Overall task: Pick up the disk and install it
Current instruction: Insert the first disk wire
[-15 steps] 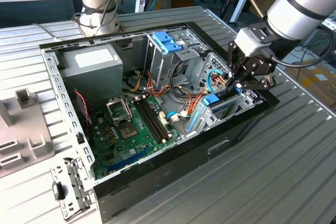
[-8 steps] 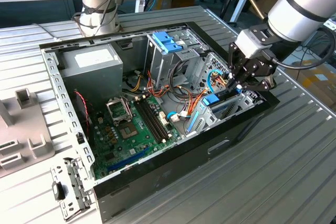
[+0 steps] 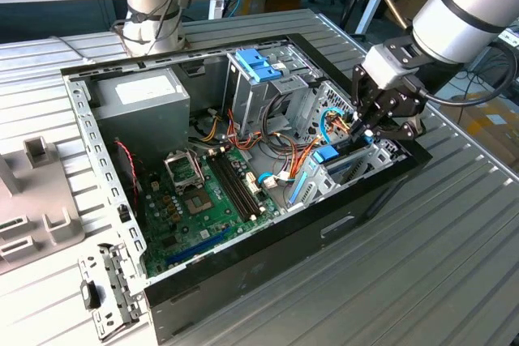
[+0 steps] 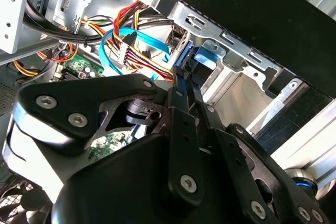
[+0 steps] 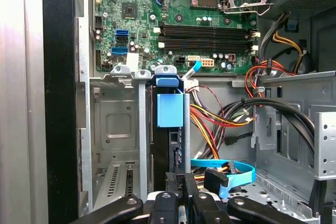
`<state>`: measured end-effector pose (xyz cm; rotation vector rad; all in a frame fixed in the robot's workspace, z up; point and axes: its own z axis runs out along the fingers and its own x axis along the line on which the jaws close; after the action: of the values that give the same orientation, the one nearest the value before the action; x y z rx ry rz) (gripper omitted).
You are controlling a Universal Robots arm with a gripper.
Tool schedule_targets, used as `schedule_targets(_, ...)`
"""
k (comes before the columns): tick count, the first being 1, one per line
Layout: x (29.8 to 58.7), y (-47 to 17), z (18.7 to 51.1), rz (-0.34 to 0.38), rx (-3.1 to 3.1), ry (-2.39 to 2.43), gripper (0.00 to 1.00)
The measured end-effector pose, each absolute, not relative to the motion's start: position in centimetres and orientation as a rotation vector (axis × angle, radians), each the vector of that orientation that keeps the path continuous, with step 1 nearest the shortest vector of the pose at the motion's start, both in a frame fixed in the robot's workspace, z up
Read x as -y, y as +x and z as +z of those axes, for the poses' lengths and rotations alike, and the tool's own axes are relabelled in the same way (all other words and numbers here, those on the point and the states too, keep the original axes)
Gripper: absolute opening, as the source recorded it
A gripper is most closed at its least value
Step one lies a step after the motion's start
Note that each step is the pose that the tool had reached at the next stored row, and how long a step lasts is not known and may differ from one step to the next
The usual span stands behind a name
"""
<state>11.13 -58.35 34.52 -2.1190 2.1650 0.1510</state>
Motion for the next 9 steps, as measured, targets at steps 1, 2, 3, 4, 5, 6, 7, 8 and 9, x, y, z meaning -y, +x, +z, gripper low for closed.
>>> schedule_targets(1, 58.35, 11.14, 34.52, 0.151, -2.165, -2.119, 0.17)
schedule_targets(2, 58.35, 11.15, 34.52, 0.151, -2.165, -2.119, 0.17)
schedule_targets(3, 58.35, 11.16, 34.52, 0.151, -2.165, -2.119, 0.17)
schedule_targets(4, 58.35, 11.17, 34.52, 0.151, -2.165, -2.119, 0.17)
schedule_targets(5, 58.35, 11.17, 34.51, 0.151, -2.165, -2.119, 0.17)
schedule_targets(6, 58.35, 11.17, 34.48, 0.151, -2.165, -2.119, 0.17)
schedule_targets(7, 58.35, 11.17, 34.44, 0.151, -2.165, -2.119, 0.17)
schedule_targets(8, 58.35, 11.18, 34.41, 0.151, -2.165, -2.119, 0.17)
schedule_targets(9, 58.35, 11.17, 34.38, 0.151, -2.165, -2.119, 0.17)
